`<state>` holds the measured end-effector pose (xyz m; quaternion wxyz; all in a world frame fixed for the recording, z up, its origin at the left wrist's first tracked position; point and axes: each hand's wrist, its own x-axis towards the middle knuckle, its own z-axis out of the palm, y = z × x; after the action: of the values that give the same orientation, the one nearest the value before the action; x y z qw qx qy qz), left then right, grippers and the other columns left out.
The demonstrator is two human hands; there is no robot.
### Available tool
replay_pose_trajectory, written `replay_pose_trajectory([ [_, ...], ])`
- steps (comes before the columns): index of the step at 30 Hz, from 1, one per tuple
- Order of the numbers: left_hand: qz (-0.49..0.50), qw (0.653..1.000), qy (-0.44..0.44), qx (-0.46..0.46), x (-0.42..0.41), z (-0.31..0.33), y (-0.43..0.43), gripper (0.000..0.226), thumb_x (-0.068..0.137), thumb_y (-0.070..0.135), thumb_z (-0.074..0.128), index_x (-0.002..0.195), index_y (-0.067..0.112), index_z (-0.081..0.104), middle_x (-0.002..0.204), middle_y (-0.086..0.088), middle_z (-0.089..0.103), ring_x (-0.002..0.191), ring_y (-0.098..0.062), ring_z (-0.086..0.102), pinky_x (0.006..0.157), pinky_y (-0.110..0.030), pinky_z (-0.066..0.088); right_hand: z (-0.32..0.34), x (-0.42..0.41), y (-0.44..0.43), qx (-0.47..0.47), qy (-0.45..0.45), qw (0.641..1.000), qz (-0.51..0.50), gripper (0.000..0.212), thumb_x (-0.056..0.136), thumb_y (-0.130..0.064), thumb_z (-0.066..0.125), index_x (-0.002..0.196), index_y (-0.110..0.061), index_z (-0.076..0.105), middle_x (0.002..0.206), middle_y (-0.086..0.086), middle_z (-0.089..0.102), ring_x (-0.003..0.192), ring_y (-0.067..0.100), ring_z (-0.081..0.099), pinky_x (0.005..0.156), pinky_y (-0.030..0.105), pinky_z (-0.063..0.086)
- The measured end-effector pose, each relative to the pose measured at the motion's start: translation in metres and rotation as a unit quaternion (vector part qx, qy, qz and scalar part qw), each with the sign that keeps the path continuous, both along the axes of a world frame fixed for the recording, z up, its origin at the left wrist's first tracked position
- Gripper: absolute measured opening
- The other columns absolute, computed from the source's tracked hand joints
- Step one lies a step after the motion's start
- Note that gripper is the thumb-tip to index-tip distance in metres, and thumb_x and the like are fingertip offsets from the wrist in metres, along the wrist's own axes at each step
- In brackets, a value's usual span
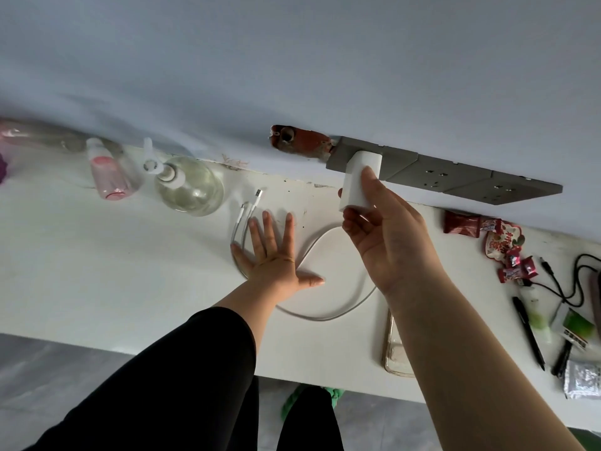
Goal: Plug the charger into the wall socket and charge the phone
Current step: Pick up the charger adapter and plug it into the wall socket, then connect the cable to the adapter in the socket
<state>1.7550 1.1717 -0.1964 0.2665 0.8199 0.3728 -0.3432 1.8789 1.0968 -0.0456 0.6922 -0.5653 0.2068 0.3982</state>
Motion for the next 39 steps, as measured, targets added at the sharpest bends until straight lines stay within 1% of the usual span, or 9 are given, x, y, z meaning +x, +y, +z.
replay_pose_trajectory([
  [3, -0.005, 1.0, -0.008, -0.009, -0.002, 0.002, 0.001, 0.133, 0.045, 0.092, 0.048, 0.116, 0.043, -0.054, 0.118, -0.002, -0.064, 0.117, -0.028, -0.056, 0.101, -0.071, -0.014, -0.007, -0.006, -0.001, 0.012, -0.016, 1.0, 0.004, 0.034, 0.085, -0.039, 0.068, 0.099, -0.008, 0.067, 0.081, 0.01, 0.061, 0.057, 0.014, 0.061, 0.058, 0.023, 0.054],
  [7, -0.02, 0.999, -0.032, -0.039, -0.008, 0.012, 0.006, 0.125, 0.058, 0.083, 0.052, 0.132, 0.042, -0.04, 0.134, -0.003, -0.057, 0.133, -0.029, -0.043, 0.104, -0.069, -0.014, -0.02, -0.026, -0.013, 0.018, 0.015, 1.0, 0.021, 0.059, 0.09, -0.061, 0.042, 0.111, -0.01, 0.063, 0.1, 0.01, 0.071, 0.066, 0.018, 0.066, 0.063, 0.028, 0.056],
  [14, -0.023, 0.977, -0.213, 0.007, -0.065, 0.032, 0.032, 0.08, 0.095, 0.027, 0.047, 0.148, 0.031, -0.013, 0.16, 0.001, -0.017, 0.147, -0.023, -0.016, 0.119, -0.054, 0.009, -0.063, -0.097, -0.014, -0.194, -0.01, 0.967, 0.168, 0.012, 0.093, -0.016, 0.057, 0.091, -0.01, 0.067, 0.084, 0.01, 0.071, 0.066, 0.02, 0.062, 0.066, 0.028, 0.05],
  [17, 0.03, 0.988, -0.148, 0.044, -0.096, 0.022, 0.044, 0.089, 0.09, 0.05, 0.046, 0.145, 0.031, -0.021, 0.157, -0.001, -0.024, 0.146, -0.021, -0.019, 0.119, -0.056, 0.003, -0.08, -0.111, 0.004, -0.234, -0.065, 0.942, 0.231, 0.013, 0.087, -0.009, 0.062, 0.078, -0.017, 0.068, 0.078, 0.008, 0.071, 0.069, 0.02, 0.063, 0.068, 0.029, 0.052],
  [21, 0.04, 0.997, -0.066, 0.022, -0.111, 0.007, 0.054, 0.129, 0.051, 0.09, 0.04, 0.138, 0.033, -0.037, 0.14, 0.008, -0.05, 0.133, -0.015, -0.042, 0.107, -0.063, -0.015, -0.101, -0.112, 0.037, -0.282, -0.146, 0.896, 0.311, 0.012, 0.082, -0.014, 0.064, 0.091, -0.014, 0.073, 0.086, 0.005, 0.074, 0.086, 0.023, 0.067, 0.078, 0.033, 0.053],
  [27, 0.023, 0.999, -0.039, 0.016, -0.108, -0.004, 0.056, 0.145, 0.037, 0.093, 0.046, 0.128, 0.031, -0.049, 0.132, 0.004, -0.058, 0.125, -0.019, -0.051, 0.103, -0.07, -0.014, -0.118, -0.115, 0.078, -0.341, -0.222, 0.815, 0.412, 0.02, 0.081, -0.032, 0.067, 0.091, -0.014, 0.066, 0.087, 0.0, 0.068, 0.081, 0.021, 0.06, 0.068, 0.029, 0.045],
  [30, 0.018, 0.999, -0.041, 0.014, -0.109, -0.005, 0.057, 0.145, 0.038, 0.092, 0.049, 0.129, 0.032, -0.048, 0.129, 0.005, -0.06, 0.123, -0.018, -0.053, 0.102, -0.07, -0.015, -0.12, -0.117, 0.089, -0.381, -0.248, 0.78, 0.43, 0.011, 0.08, -0.021, 0.058, 0.079, -0.012, 0.063, 0.079, 0.007, 0.067, 0.072, 0.025, 0.058, 0.06, 0.029, 0.041],
  [35, 0.018, 0.999, -0.048, 0.006, -0.11, -0.004, 0.056, 0.144, 0.04, 0.092, 0.047, 0.131, 0.031, -0.046, 0.131, 0.005, -0.059, 0.125, -0.019, -0.051, 0.102, -0.07, -0.016, -0.111, -0.109, 0.082, -0.354, -0.197, 0.831, 0.381, 0.01, 0.074, -0.02, 0.064, 0.071, -0.012, 0.058, 0.062, 0.001, 0.06, 0.058, 0.018, 0.054, 0.051, 0.027, 0.039],
  [39, 0.016, 0.999, -0.052, 0.002, -0.111, -0.005, 0.057, 0.143, 0.041, 0.092, 0.046, 0.13, 0.031, -0.047, 0.127, 0.008, -0.064, 0.123, -0.017, -0.054, 0.101, -0.07, -0.017, -0.099, -0.106, 0.064, -0.225, -0.072, 0.943, 0.236, 0.017, 0.08, -0.007, 0.047, 0.096, -0.01, 0.049, 0.068, 0.008, 0.07, 0.04, 0.015, 0.051, 0.044, 0.024, 0.04],
])
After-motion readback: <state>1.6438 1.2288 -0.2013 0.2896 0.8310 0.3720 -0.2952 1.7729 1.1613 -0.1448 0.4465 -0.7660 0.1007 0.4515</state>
